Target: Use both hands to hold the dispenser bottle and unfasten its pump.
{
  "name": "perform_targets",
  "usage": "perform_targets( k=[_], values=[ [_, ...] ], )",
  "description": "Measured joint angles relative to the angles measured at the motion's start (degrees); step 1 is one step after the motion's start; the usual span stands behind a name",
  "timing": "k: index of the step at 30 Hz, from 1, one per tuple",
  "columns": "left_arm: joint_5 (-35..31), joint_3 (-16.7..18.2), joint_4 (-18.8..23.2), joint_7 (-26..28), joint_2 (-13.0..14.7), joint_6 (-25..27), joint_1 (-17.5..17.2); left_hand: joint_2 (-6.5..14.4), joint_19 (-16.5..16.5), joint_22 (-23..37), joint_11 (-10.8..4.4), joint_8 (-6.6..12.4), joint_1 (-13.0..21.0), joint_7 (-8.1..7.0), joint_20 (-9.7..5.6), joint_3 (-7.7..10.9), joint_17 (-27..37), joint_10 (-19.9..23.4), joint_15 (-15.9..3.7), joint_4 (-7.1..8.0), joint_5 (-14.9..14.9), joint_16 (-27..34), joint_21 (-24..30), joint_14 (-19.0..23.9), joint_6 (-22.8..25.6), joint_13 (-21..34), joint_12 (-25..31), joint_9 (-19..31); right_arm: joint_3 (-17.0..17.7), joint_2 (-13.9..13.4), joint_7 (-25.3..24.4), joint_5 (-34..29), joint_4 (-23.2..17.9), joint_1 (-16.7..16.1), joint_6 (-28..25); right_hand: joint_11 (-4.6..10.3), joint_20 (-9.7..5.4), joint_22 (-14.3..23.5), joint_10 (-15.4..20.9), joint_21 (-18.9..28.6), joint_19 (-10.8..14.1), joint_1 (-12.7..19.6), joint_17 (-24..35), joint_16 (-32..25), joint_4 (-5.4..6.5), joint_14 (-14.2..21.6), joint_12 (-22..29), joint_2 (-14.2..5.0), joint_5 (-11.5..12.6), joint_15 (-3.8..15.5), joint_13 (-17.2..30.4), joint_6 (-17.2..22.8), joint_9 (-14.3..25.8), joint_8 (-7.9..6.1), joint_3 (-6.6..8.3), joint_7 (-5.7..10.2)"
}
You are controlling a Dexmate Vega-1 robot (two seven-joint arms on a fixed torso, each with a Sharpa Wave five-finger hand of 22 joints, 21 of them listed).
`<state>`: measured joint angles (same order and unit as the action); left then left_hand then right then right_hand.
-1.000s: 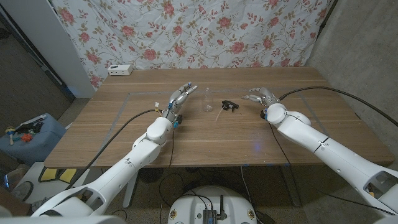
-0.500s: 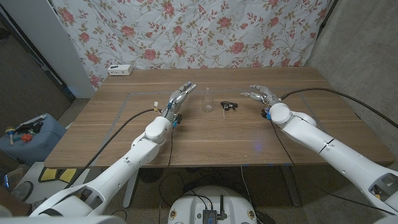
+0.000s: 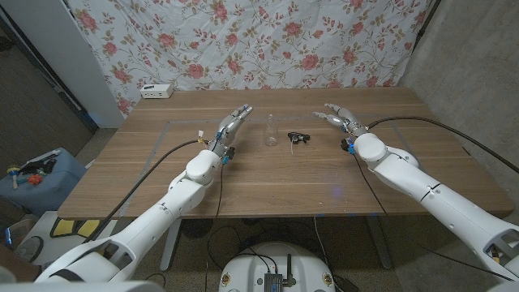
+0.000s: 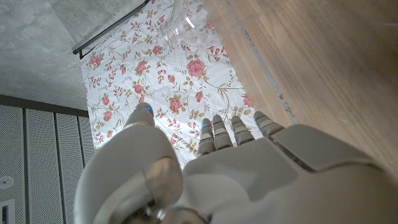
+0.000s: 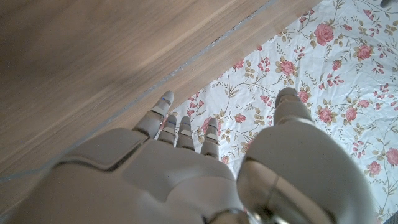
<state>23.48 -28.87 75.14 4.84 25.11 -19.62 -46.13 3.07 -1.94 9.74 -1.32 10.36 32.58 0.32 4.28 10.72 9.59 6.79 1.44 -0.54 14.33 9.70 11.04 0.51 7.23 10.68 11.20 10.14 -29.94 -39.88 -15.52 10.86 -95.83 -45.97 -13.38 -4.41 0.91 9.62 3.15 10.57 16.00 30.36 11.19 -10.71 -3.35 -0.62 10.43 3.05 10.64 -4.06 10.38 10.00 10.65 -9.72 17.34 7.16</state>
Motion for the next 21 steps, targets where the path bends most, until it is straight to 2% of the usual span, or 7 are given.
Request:
perform_targets(
  k=[8,16,17,21],
  values=[
    [0.5,0.2,-2.0,-1.2,-0.3,-1.8,0.8,1.0,1.5,0.0,0.0,0.0,-0.1,0.0,0.35,0.24,0.0,0.0,-0.24,0.24,-0.4,0.3,0.4,0.2,0.0,0.0,0.0,0.0,1.0,1.1,0.8,1.4,2.1,-0.4,5.0,0.33,-0.71,0.0,0.3,0.0,0.1,-2.1,0.0,-0.3,0.99,0.5,0.0,-0.75,0.0,0.54,0.0,-0.2,0.0,0.0,-0.66,-0.2],
    [0.7,0.5,-3.4,-1.9,-0.5,-2.6,1.3,1.8,1.7,0.0,0.0,0.0,-0.3,0.0,0.11,0.48,0.0,0.0,-0.32,0.47,-0.4,0.3,0.4,0.7,0.0,0.0,0.0,0.0,1.4,2.0,1.4,2.9,3.9,-0.6,11.1,0.33,-1.22,0.0,0.3,0.0,0.1,-6.2,0.2,-0.3,3.24,0.2,0.0,-2.47,0.0,1.05,0.0,-0.9,0.0,-0.26,-1.81,-0.32],
    [1.0,0.6,-3.5,-2.5,-0.5,-3.2,1.4,1.8,1.7,0.0,0.0,0.0,-0.3,0.0,0.11,0.48,0.0,0.0,-0.32,0.47,-0.4,0.3,0.4,0.7,0.0,0.0,0.0,0.0,1.7,3.0,1.5,2.9,5.8,-0.6,11.4,0.33,-1.29,0.0,0.3,0.0,0.1,-6.8,0.2,-0.3,3.57,0.3,0.0,-2.7,0.0,1.34,0.0,-1.3,0.0,-0.26,-2.07,-0.37],
    [1.3,0.8,-4.2,-3.0,-0.4,-3.7,1.6,2.3,1.7,0.0,0.0,0.0,-0.4,0.0,0.11,0.48,0.0,0.0,-0.31,0.47,-0.9,0.3,0.4,0.7,0.0,0.0,0.0,0.0,2.1,4.0,2.1,3.8,7.6,-0.5,14.5,0.63,-1.29,0.0,0.7,0.0,0.1,-8.0,0.2,-0.3,4.34,0.3,0.0,-3.04,0.0,1.53,0.0,-1.7,0.0,-0.26,-2.43,-0.32]
  ],
)
